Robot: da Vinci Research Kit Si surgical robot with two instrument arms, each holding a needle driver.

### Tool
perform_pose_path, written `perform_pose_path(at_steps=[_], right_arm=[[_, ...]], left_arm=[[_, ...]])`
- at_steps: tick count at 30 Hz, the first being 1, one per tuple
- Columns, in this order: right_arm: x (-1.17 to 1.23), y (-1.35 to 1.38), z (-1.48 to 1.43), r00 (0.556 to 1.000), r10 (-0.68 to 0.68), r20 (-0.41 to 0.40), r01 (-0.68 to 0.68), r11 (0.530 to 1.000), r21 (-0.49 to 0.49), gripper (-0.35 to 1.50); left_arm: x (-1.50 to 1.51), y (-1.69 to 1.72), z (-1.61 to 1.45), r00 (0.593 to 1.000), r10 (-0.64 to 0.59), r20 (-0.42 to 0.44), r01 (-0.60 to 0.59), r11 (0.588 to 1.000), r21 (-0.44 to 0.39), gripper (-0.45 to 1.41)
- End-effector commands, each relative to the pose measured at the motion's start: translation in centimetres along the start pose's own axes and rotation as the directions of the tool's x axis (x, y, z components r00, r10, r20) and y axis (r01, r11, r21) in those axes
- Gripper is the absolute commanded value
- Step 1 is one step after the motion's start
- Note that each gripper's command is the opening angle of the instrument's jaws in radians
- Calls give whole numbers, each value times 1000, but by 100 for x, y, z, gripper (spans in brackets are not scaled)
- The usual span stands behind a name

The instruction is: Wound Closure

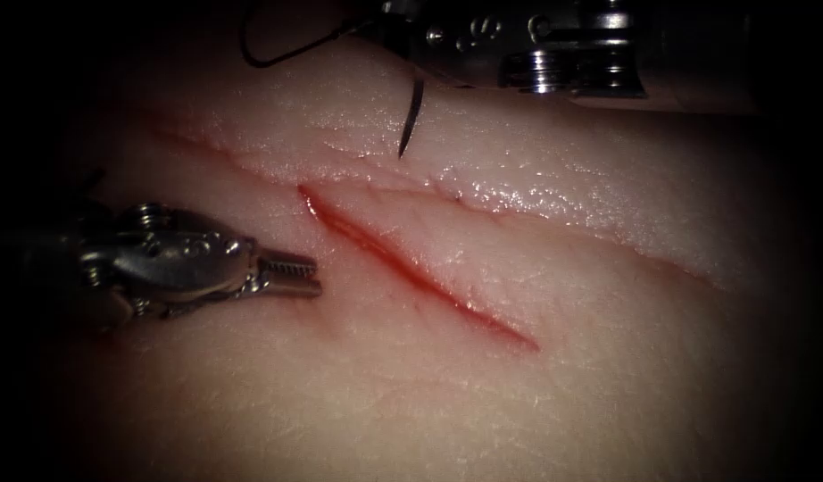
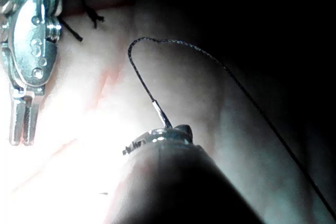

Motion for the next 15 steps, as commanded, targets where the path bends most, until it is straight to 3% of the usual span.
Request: perform_pose_path(at_steps=[1,15], right_arm=[[4,2,8,1000,0,-2,0,1000,-5,-35],[10,13,3,1000,4,-5,-4,999,-39,-35]], left_arm=[[-1,2,8,1000,0,0,0,1000,-2,12],[0,3,9,1000,3,1,-3,1000,-4,10]])
